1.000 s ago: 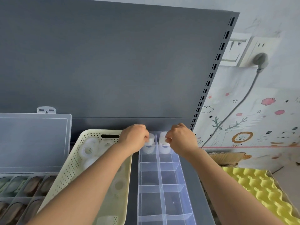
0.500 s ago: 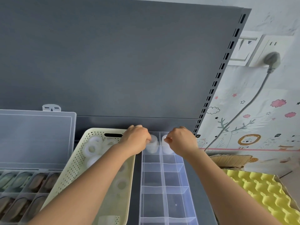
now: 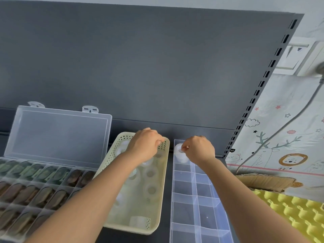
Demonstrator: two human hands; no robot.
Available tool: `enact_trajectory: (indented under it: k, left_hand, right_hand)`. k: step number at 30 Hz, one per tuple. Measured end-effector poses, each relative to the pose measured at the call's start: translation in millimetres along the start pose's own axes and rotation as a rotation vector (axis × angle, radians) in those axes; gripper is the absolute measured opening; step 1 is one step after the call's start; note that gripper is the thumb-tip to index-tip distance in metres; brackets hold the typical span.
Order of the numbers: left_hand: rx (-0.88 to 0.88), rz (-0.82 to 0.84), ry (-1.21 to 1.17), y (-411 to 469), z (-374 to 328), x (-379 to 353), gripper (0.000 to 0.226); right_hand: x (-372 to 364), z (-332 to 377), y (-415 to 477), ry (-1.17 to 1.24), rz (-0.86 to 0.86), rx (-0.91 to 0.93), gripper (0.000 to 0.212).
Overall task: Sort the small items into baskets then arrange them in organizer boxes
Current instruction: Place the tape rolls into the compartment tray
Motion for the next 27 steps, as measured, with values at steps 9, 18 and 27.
enact_trajectory:
  k: [9,18,27]
  left_hand:
    - [0.115,0.095,0.050,-29.0,27.4,-1.1,0.028]
    - [0.140,0.137,0.124,-37.1,38.4,-1.7,0.019]
    - [0.211,0.039,0.014,-51.3,46.5,15.8,0.010]
  right_hand:
    - [-14.4,-1.3,19.7,-0.070,-0.043,-0.193,0.009]
    - [-16.3,-0.4,25.2,-0.058,-0.098,-0.171,0.012]
    - [-20.3,76.5,-28.3,0.156,-0.004,0.455,0.022]
Point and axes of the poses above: each hand's wrist, its own y-axis towards the middle knuckle, its own x-axis out of the back of the hand, z = x × y, the point moved 1 cm from there along y, towards the middle knuckle, and after that the axes turned 7 degrees about -x, right-handed, at the moved point
